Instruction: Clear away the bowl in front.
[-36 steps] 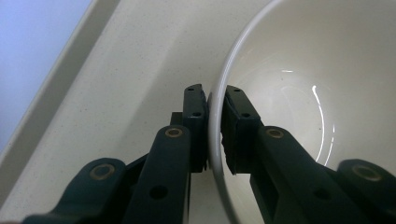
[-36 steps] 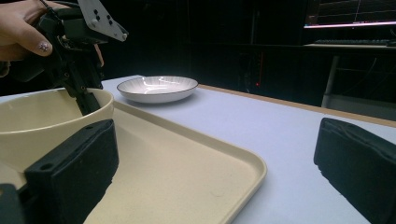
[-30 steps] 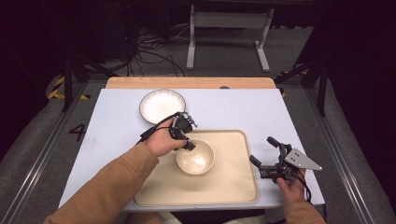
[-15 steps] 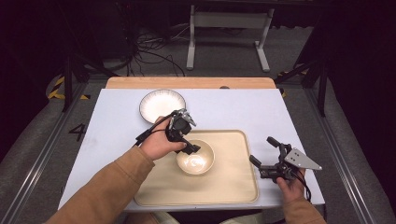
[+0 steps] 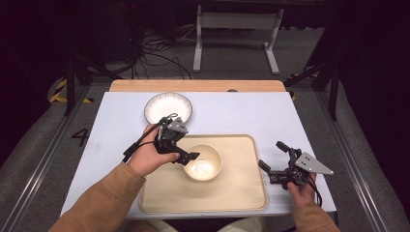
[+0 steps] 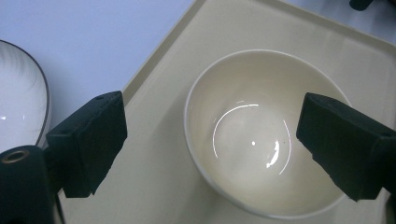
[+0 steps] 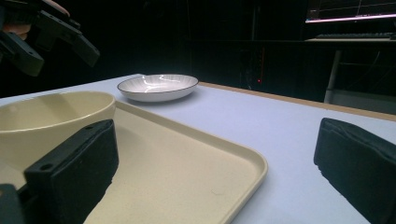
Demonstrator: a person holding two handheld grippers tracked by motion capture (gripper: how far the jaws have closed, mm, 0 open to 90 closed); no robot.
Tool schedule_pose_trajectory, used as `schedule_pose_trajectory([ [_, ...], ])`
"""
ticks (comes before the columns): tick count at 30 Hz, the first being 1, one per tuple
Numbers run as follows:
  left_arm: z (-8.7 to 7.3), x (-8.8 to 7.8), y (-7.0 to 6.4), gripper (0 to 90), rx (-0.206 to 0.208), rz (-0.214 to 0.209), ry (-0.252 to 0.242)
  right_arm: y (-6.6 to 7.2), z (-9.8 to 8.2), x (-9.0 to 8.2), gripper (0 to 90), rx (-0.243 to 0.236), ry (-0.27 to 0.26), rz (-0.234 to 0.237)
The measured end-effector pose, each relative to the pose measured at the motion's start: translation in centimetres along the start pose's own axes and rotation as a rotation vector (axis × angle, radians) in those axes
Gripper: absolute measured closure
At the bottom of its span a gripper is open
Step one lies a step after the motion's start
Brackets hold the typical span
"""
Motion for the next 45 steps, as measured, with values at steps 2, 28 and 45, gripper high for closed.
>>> schedule_pose_trajectory([
  [2,-0.4,-0.5,-0.1,8.1,-0.008,0.008,-0.019,0.0,0.0,0.0,0.6,0.001,-0.001,0.001],
  [28,-4.0,-7.0,1.5,4.8,-0.074,0.115,-0.276,0.0,0.1,-0.1,0.6,0.003,-0.011,0.000],
  [45,-8.0,-8.7,3.2,3.3,-0.177,0.147,-0.429,0.0,0.1,-0.1,0.6,0.003,-0.013,0.001],
])
Point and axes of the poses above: each handheld gripper's, and its own axes: x roughly forward along the jaws, z roughly out of its top, y roughly to its left, the point moved 9 cm from there along x, roughly forward along the jaws, and after that the axes turned 2 degrees about z, right-handed, at the moved point
